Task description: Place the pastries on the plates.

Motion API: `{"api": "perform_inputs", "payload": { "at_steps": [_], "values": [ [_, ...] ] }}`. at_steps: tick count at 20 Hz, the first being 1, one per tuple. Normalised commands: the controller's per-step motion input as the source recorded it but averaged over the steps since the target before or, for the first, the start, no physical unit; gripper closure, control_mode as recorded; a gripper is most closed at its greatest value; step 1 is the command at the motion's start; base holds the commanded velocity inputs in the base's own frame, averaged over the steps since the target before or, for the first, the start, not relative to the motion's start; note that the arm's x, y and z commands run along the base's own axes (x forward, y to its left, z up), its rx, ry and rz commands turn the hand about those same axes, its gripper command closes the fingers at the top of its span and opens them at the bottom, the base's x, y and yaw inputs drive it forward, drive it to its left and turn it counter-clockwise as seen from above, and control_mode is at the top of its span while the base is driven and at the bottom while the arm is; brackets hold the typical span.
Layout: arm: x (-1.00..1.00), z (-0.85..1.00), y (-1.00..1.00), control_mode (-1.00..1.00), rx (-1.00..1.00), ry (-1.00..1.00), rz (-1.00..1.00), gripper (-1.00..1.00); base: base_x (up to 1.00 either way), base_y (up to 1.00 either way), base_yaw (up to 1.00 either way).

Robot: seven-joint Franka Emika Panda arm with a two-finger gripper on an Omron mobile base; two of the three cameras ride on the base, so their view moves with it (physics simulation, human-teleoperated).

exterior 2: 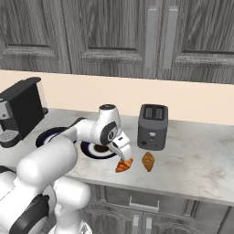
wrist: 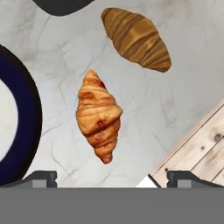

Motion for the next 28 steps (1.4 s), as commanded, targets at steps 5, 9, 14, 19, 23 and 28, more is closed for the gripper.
{"api": "perform_inputs", "payload": {
  "at_steps": [5, 9, 14, 19, 23, 28],
  "values": [
    [0.0, -0.28, -0.07, -1.0, 0.0, 0.02, -0.05, -1.0, 0.0, 0.0, 0.0],
    [0.02, -0.28, -0.1, -1.0, 0.0, 0.0, -0.03, -1.0, 0.0, 0.0, 0.0],
    [0.16, -0.32, -0.05, -1.0, 0.0, 0.0, 0.0, -1.0, 0.0, 0.0, 0.0],
    [0.26, -0.26, 0.0, -1.0, 0.0, 0.02, 0.0, -1.0, 0.0, 0.0, 0.0],
    [0.17, -0.23, -0.09, -1.0, 0.0, 0.01, 0.0, -1.0, 0.0, 0.0, 0.0],
    [0.19, -0.24, -0.12, -1.0, 0.0, 0.0, 0.0, -1.0, 0.0, 0.0, 0.0]
  ]
}}
